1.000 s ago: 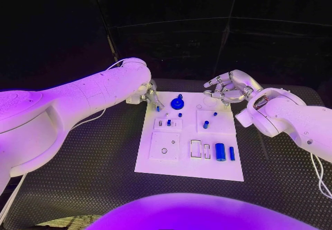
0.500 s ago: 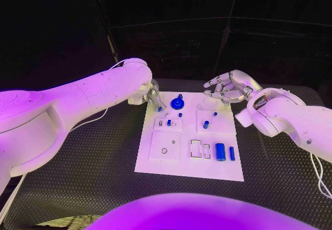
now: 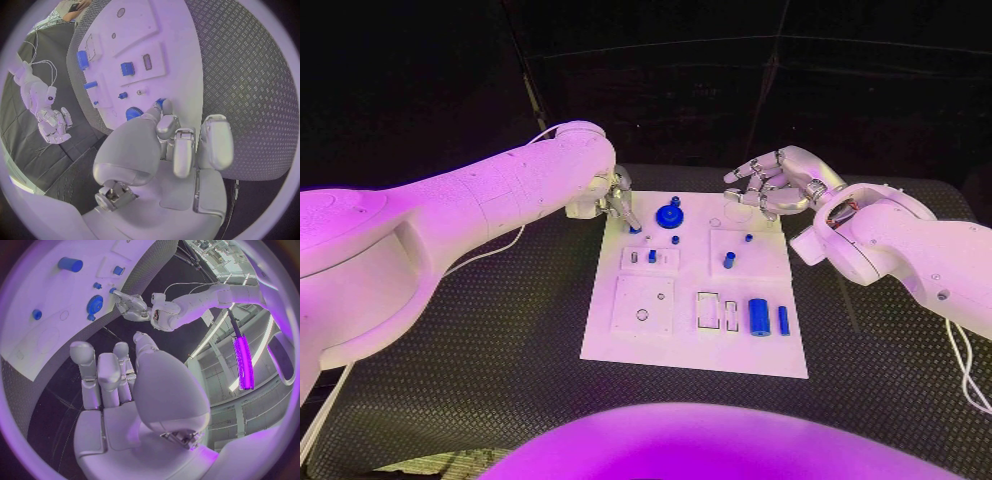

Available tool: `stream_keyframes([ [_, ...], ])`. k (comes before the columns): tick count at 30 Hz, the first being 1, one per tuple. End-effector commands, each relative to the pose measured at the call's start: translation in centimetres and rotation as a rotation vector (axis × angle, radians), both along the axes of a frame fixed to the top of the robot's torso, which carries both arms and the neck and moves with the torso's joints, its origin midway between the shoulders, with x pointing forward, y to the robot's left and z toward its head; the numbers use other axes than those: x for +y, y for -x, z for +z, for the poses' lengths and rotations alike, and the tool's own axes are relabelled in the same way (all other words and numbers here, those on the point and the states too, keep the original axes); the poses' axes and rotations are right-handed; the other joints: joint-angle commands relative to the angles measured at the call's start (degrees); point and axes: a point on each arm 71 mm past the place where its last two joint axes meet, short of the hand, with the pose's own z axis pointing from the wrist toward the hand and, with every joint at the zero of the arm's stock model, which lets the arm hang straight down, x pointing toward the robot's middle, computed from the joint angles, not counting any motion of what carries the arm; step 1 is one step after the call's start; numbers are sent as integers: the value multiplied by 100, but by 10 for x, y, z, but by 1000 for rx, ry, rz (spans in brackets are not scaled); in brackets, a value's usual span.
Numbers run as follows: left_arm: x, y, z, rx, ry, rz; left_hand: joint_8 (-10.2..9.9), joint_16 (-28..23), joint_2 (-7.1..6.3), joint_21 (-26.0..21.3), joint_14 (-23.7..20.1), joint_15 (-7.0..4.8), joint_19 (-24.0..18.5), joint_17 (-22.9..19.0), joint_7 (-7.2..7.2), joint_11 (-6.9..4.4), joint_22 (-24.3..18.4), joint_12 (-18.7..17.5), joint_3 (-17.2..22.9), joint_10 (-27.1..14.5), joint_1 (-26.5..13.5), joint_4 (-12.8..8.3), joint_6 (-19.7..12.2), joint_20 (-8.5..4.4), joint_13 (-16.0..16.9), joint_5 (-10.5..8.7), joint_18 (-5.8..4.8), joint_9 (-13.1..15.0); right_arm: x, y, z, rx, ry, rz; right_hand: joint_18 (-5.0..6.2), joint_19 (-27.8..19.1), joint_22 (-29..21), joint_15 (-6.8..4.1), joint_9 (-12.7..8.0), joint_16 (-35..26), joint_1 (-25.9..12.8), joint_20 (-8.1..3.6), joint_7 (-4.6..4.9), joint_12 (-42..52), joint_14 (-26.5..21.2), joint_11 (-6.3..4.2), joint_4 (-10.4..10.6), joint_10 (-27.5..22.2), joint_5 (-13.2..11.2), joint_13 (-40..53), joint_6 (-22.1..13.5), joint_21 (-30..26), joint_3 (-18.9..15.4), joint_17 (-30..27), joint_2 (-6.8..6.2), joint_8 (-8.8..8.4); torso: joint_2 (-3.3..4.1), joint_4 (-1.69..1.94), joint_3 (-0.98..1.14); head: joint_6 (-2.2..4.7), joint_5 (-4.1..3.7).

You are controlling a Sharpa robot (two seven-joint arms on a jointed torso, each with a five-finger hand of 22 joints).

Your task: Assemble the parts on the task board

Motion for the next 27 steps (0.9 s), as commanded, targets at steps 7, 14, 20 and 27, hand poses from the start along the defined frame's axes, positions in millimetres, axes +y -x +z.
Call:
stream_keyframes([
  [7,-4,0,1,-1,12,-9,44,18,-130,-12,616,25,8,1509,99,41,36,-109,783,2,262,-413,-142,-10,-98,16,55,18,2,0,1,-3,-6,13,69,-33,-5,2,-6,-7,-27,6,-12,-9,13,-13,32,-17,15,10,-44,-36,8,6,21,24,-5,0,0,1,7],
  [14,-3,0,1,-1,13,-8,96,18,-211,-19,616,31,5,1509,99,50,39,-119,1018,8,148,-442,-174,7,-119,15,57,48,2,0,1,-4,-6,12,69,-33,-5,2,-6,-7,-27,6,-12,-9,13,-13,32,-17,15,10,-44,-36,8,6,21,24,-7,6,1,1,4],
  [20,-1,0,1,-3,13,-5,190,18,-354,-30,616,33,3,1509,99,53,47,-114,1404,20,-80,-474,-204,13,-137,8,60,96,2,0,1,-3,-6,12,69,-33,-5,2,-6,-7,-27,6,-12,-9,13,-13,32,-17,15,10,-44,-36,8,6,21,24,-1,5,1,1,9],
  [27,2,1,1,-11,18,-3,251,18,-484,-31,616,24,9,1509,66,33,58,-82,1505,43,-349,-381,-159,12,-120,1,59,111,0,0,1,-2,-4,9,69,-33,-5,2,-6,-7,-27,6,-12,-9,13,-13,32,-17,15,10,-44,-36,8,6,21,24,0,2,-1,1,-1],
])
